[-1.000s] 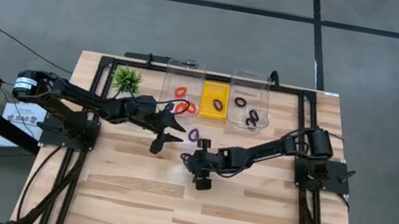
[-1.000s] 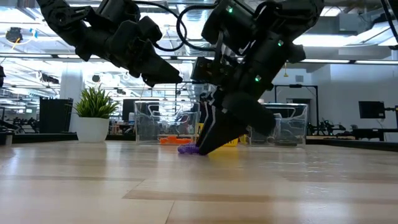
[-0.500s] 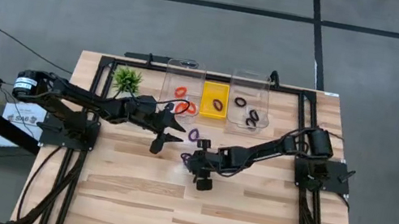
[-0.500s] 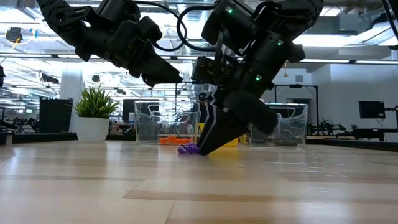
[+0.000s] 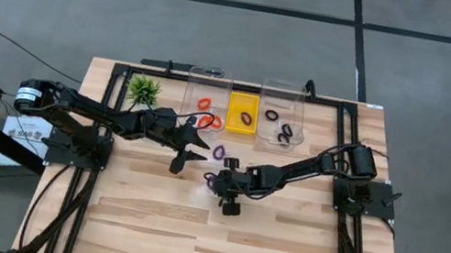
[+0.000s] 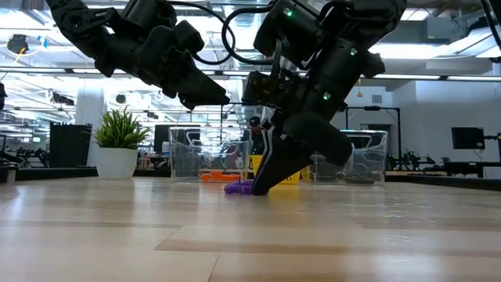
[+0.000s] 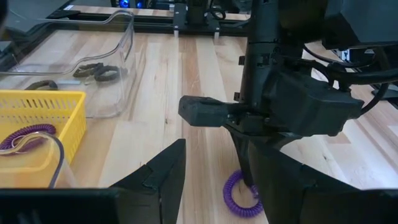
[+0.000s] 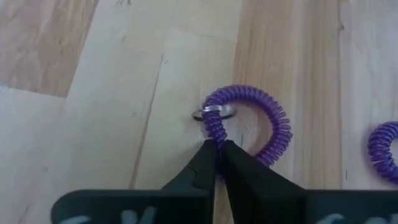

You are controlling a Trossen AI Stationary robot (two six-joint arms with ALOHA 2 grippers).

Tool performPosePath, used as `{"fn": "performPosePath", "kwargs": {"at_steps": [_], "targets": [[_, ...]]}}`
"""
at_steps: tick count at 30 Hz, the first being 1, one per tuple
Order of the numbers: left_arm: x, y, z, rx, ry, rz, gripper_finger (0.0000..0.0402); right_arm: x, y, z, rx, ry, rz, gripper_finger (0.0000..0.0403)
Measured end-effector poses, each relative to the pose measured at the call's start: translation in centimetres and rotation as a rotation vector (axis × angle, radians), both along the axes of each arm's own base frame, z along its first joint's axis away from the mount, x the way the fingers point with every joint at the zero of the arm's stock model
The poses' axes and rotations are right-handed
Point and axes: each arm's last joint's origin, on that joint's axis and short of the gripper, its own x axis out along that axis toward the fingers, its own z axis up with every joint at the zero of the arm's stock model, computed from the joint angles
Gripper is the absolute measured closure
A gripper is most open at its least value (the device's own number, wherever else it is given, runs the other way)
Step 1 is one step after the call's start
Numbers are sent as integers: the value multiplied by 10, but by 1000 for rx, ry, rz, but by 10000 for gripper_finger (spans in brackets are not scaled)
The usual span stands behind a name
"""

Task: Sort spring keychains
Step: Put the bottom purple spring keychain into the yellow bin

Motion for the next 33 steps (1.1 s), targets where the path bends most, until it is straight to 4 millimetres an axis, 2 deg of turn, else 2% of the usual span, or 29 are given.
{"fn": "performPosePath", "kwargs": {"at_steps": [6, 12, 16, 23, 29, 33], "targets": [[0, 0, 0, 0, 1, 0, 230, -12, 7, 12, -130, 19, -39, 395], [0, 0, 0, 0, 1, 0, 230, -22, 6, 58, -238, -85, -113, 399], [0, 0, 0, 0, 1, 0, 230, -29, -5, 88, -308, -165, -168, 400], [0, 0, 0, 0, 1, 0, 230, -35, -52, 120, -336, -233, -308, 398], [0, 0, 0, 0, 1, 0, 230, -37, -107, 119, -348, -206, -466, 397], [0, 0, 0, 0, 2, 0, 230, -37, -137, 113, -295, -196, -528, 396]]}}
